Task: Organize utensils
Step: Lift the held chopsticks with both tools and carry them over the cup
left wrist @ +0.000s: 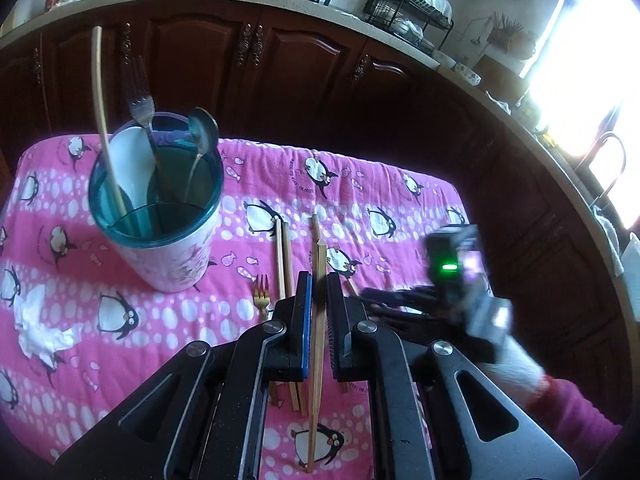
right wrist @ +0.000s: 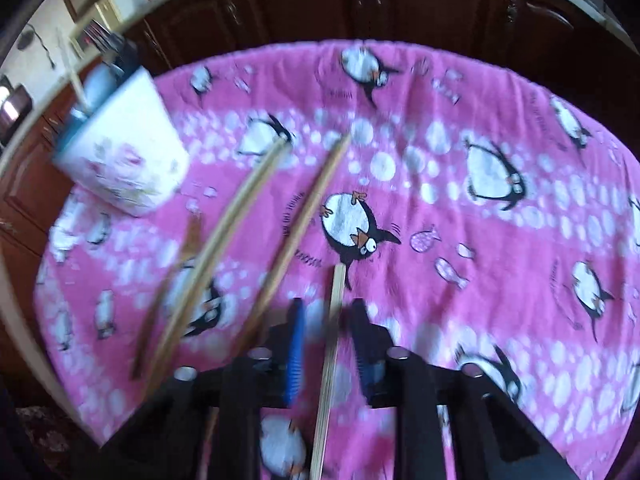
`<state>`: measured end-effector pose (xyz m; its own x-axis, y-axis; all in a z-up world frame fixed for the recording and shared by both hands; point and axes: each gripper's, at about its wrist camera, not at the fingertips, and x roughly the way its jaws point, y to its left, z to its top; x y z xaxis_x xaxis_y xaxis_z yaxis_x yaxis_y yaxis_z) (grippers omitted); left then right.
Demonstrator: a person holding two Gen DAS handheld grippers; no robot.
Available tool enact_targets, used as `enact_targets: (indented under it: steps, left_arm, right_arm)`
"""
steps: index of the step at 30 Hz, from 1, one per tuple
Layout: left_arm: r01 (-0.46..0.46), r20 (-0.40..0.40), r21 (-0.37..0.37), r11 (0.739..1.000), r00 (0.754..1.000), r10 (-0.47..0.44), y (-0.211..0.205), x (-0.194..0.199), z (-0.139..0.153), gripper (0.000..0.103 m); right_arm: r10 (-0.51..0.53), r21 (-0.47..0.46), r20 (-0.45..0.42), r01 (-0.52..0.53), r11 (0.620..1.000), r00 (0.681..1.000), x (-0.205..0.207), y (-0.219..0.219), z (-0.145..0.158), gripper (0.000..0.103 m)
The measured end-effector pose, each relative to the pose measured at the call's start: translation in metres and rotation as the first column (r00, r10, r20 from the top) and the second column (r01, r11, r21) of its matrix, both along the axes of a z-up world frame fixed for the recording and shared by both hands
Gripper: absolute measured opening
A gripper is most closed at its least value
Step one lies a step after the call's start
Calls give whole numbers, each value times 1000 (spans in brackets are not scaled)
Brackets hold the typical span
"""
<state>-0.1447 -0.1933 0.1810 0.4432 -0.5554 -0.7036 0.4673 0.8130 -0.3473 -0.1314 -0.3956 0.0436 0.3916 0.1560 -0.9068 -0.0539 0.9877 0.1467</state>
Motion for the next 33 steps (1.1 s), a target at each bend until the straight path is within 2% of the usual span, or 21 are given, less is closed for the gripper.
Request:
enact_targets:
  steps: [1,2,5,9,14,24,29,33]
  left_arm:
    - [-3,0,-2,1000,1000,3,2,-1,2,6]
    - [-6,3,-4,1000,1000,6,5,-2,4,6]
    - [-12,9,-7,1000,1000,12,12,-5,9,6]
    - [-17,15,-34,999,1000,18,22,-9,17,6]
    - [-13,41,-50,999,999,15,30,-17,28,6]
    - [-22,79,-91,996,996,29,50,-26,58,6]
    - [-47,112,-113,992,992,60,67,-25,78,6]
    - [-94,158,-121,988,981,112,84,-16,97,6]
  right_arm:
    - [3,-6,17,-3,1000,1000,2,1,-2,12]
    - [8,-11,22,-8,1000,1000,2,2,-1,7]
    - [10,34,40,-11,999,999,-4,-3,12,5]
    - [-23,152,141,1,988,990,-34,-22,57,5]
    - [-32,209,245,-20,978,969,-67,-27,107,5]
    - [4,223,380,-96,970,925,-88,-6,170,5]
    - [28,214,446,-137,967,895,-82,12,204,5]
    - [1,224,512,-134,965,859,-65,25,230,5]
